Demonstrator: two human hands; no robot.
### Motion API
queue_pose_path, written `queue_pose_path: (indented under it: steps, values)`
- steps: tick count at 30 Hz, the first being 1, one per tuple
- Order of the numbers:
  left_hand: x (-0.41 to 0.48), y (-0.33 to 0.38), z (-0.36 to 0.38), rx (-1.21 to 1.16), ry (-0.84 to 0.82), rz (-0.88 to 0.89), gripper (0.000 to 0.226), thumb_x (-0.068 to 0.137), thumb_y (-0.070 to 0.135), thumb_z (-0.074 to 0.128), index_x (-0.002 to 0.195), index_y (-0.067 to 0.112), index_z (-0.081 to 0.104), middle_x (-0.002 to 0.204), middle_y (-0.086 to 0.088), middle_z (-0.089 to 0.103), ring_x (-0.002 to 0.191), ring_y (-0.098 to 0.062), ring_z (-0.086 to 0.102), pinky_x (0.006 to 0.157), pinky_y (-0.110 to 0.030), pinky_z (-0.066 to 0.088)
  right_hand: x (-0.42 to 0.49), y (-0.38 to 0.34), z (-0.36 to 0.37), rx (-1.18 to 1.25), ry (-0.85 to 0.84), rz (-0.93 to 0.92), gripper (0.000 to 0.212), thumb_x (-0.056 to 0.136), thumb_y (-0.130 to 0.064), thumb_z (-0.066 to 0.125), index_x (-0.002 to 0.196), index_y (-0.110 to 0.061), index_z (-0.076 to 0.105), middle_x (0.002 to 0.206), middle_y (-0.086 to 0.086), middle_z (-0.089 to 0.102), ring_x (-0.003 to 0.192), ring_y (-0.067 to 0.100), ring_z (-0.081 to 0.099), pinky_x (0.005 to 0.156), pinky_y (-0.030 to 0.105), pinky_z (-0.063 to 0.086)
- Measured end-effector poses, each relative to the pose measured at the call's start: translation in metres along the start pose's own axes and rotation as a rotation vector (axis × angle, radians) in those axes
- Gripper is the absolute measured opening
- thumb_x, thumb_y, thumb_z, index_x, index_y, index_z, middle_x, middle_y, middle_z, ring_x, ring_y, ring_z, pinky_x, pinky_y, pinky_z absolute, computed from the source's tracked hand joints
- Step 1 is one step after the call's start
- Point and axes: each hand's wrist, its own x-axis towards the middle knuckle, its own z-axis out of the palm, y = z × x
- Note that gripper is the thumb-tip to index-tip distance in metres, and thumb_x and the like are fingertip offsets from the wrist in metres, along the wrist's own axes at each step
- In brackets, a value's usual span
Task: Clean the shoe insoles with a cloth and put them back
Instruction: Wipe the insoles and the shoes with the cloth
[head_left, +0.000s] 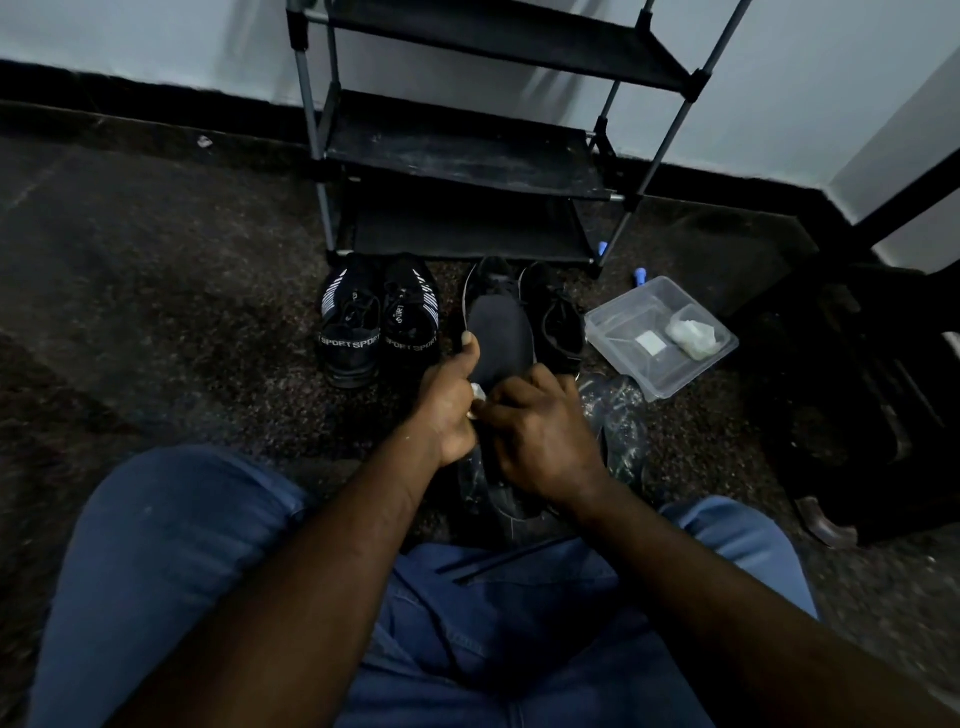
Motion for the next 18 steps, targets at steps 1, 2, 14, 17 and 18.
queue_pose_path:
  steps: [1,2,14,17,18]
  values:
    - [0.000,0.000,0.001,-0.014,-0.009,-0.011,0.074,0.086,0.069,0.062,0.133,0.012,0.064,0.124,-0.013,0.072,0.108,-0.032,0.072,0.074,-0.039,0.061,0.001,0.004,-0.002,-0.012,-0.009,-0.022,0.034,0.083,-0.034,0.059,0.113,-0.031,0.075,0.097,-0.007,0.067,0.091,0.029,0.053,0.072,0.042,0.039]
    - [0.000,-0.001,0.002,-0.030,-0.021,-0.021,0.079,0.082,0.070,0.064,0.134,0.011,0.064,0.125,-0.014,0.072,0.108,-0.032,0.072,0.074,-0.040,0.061,0.003,0.007,-0.005,-0.028,-0.018,-0.040,0.034,0.083,-0.034,0.060,0.113,-0.032,0.075,0.097,-0.007,0.067,0.091,0.029,0.053,0.073,0.042,0.039]
    - [0.011,0.003,-0.002,-0.055,-0.026,0.054,0.055,0.099,0.054,0.057,0.132,0.010,0.065,0.121,-0.014,0.073,0.112,-0.031,0.071,0.101,-0.050,0.055,0.003,0.050,-0.013,-0.031,0.019,0.223,0.031,0.088,-0.037,0.055,0.109,-0.032,0.078,0.097,-0.009,0.071,0.092,0.025,0.054,0.076,0.042,0.045]
    - [0.014,0.003,-0.003,-0.050,-0.011,0.069,0.052,0.099,0.054,0.059,0.129,0.012,0.066,0.119,-0.012,0.074,0.110,-0.031,0.072,0.097,-0.051,0.057,-0.001,0.048,-0.002,0.281,0.091,0.464,0.018,0.088,-0.030,0.071,0.104,-0.029,0.080,0.097,-0.009,0.074,0.086,0.019,0.063,0.078,0.040,0.054]
    - [0.015,0.002,-0.004,-0.041,0.005,0.075,0.055,0.095,0.057,0.061,0.129,0.014,0.067,0.121,-0.011,0.074,0.111,-0.031,0.071,0.098,-0.053,0.056,-0.002,0.045,0.000,0.415,0.109,0.555,0.014,0.088,-0.028,0.075,0.101,-0.028,0.081,0.097,-0.009,0.075,0.084,0.015,0.066,0.079,0.038,0.056]
